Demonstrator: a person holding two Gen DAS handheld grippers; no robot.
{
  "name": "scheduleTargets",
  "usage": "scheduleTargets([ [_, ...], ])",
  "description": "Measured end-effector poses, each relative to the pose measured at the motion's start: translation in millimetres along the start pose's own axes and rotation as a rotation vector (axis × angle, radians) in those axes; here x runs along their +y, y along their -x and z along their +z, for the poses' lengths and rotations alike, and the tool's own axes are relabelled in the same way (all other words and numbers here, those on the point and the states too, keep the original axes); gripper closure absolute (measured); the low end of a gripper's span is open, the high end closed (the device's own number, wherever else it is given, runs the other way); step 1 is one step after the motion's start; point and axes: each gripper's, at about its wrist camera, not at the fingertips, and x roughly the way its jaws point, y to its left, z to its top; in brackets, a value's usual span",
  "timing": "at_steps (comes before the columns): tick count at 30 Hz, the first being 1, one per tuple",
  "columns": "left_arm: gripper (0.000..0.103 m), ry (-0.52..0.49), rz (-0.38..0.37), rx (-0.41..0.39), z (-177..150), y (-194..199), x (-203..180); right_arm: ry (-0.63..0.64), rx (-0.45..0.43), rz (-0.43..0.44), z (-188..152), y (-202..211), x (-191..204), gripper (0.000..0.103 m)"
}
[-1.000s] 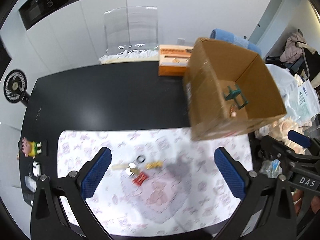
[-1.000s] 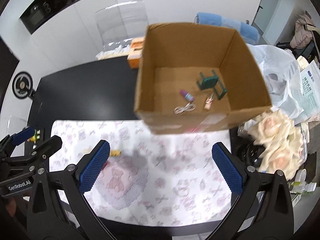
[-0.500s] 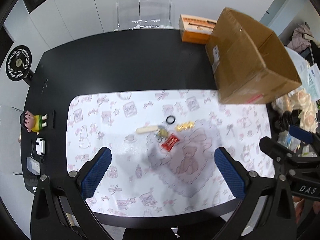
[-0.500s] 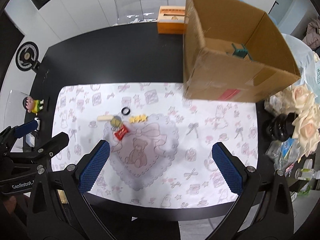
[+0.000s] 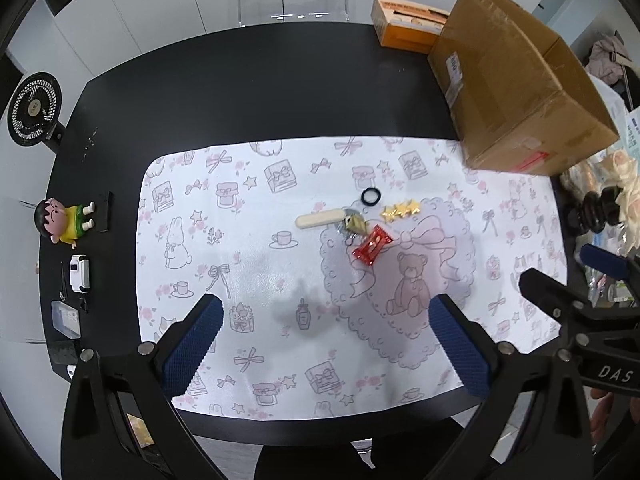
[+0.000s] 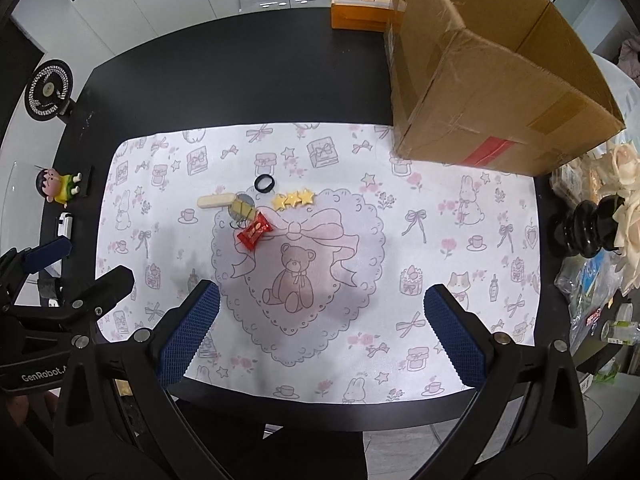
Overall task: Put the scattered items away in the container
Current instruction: 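Move both open tools back from the box over the mat, then close the right tool on the yellow star strip while the left tool approaches the binder clip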
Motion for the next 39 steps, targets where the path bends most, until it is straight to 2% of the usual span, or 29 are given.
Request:
scheduleTargets([
  [9, 0.001, -0.026, -0.005, 0.023, -2, -32, 7, -0.018, 0.041, 0.005, 0, -39, 0, 0.000],
  [25, 0.001, -0.094, -0.025, 0.098, 6, -126, 12, -0.052, 0.124, 0.013, 8, -140, -4, 0.000],
  [34, 0.001, -0.021, -0.014, 0.093, 24, -144, 28, -0.028, 0.120, 0.018, 37, -167, 7, 0.000],
  [39, 0.001, 0.042, -0.022, 0.119, 29, -158, 40, -0.004, 0.118, 0.033, 50, -182, 14, 0.001],
])
